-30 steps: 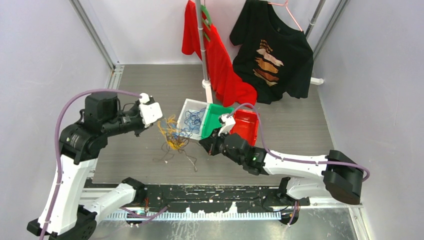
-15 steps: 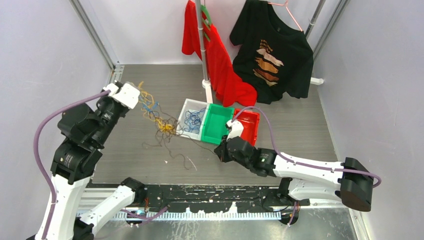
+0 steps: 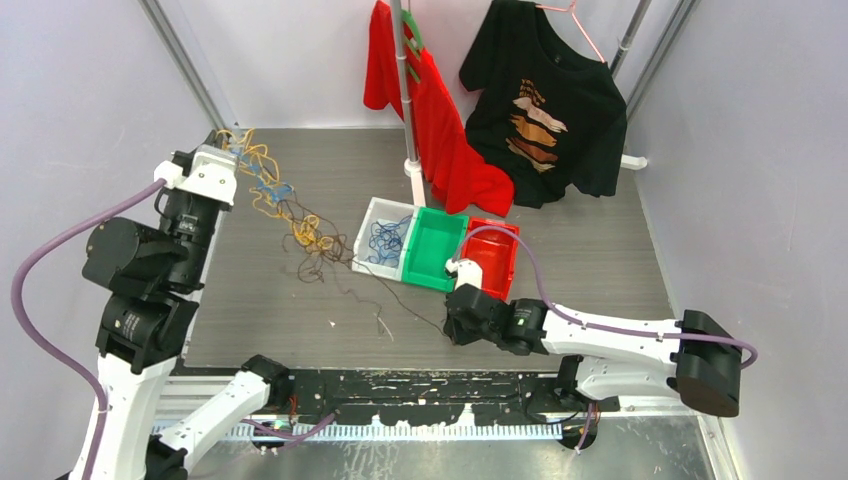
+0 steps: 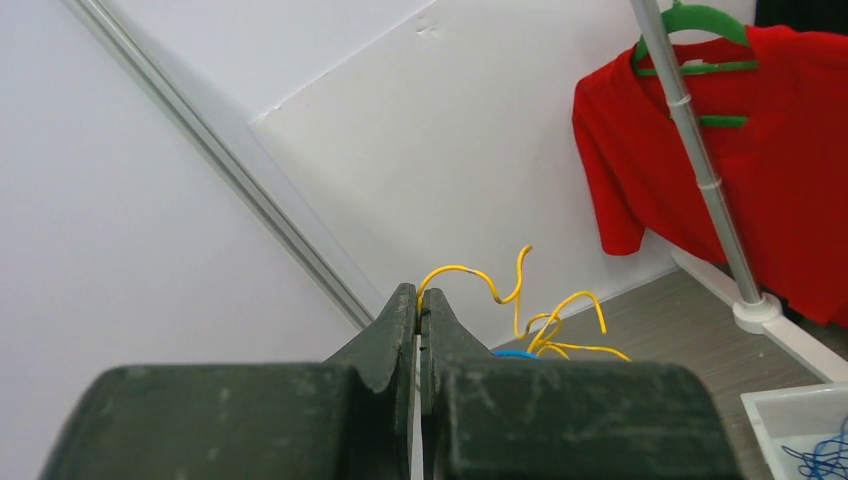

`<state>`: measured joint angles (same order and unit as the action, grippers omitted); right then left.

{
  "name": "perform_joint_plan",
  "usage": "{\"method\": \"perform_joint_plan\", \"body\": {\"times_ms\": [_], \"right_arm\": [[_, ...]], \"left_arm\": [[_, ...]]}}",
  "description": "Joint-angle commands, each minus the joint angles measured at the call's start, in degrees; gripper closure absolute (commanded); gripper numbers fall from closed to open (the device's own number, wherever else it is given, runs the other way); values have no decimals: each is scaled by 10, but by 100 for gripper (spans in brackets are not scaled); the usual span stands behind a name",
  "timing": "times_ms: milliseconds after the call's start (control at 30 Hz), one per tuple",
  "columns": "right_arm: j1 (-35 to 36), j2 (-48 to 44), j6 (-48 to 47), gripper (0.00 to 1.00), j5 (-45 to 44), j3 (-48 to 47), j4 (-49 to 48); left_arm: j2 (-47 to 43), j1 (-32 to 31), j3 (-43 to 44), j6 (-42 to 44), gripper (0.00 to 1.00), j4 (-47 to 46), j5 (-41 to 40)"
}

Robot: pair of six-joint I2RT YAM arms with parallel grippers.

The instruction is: Untangle the cables

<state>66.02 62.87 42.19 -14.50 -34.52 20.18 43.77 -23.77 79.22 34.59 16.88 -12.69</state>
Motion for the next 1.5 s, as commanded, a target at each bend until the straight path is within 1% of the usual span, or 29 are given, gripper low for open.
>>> {"method": "perform_joint_plan", "body": {"times_ms": [0,100,200,267,333,433,533,700,800,867,1000,1067,1233,1333,1467], "right_arm": [[3,-3,-16,99,3,-37,26],[2,-23,-29,99,3,-48,8],[-3,-47,-36,99,-2,-57,-10],[-11,-60,-31,99,-18,-73,9],[-17,-76,-25,99,-40,-84,37],[-23,-122,-3,99,-106,-94,96],[-36,-198,-3,99,-179,-110,136],[-48,-268,-50,99,-344,-182,185],[-48,-307,-102,99,-408,-208,167],[-48,-332,-130,99,-440,-226,153],[-48,-367,-198,99,-465,-259,108],[-48,-376,-224,99,-474,-276,90],[-48,-393,-300,99,-498,-307,43],[-48,-392,-329,99,-504,-324,23],[-48,-383,-351,99,-496,-332,1]], "left_arm": [[-16,1,19,-27,100,-23,42],[-19,1,17,-26,100,27,80],[-25,1,10,-23,100,53,96],[-34,1,-6,-4,100,44,85],[-43,1,-31,17,100,29,47],[-53,1,-80,61,100,42,-20],[-69,2,-142,87,100,67,-62],[-96,4,-236,125,100,91,-67],[-92,13,-274,162,100,103,-73],[-89,32,-297,189,100,113,-65],[-78,90,-337,219,100,134,-24],[-72,130,-365,242,100,134,0],[-50,255,-423,297,100,126,80],[-41,266,-456,323,100,103,87],[-36,268,-483,325,100,77,114]]}}
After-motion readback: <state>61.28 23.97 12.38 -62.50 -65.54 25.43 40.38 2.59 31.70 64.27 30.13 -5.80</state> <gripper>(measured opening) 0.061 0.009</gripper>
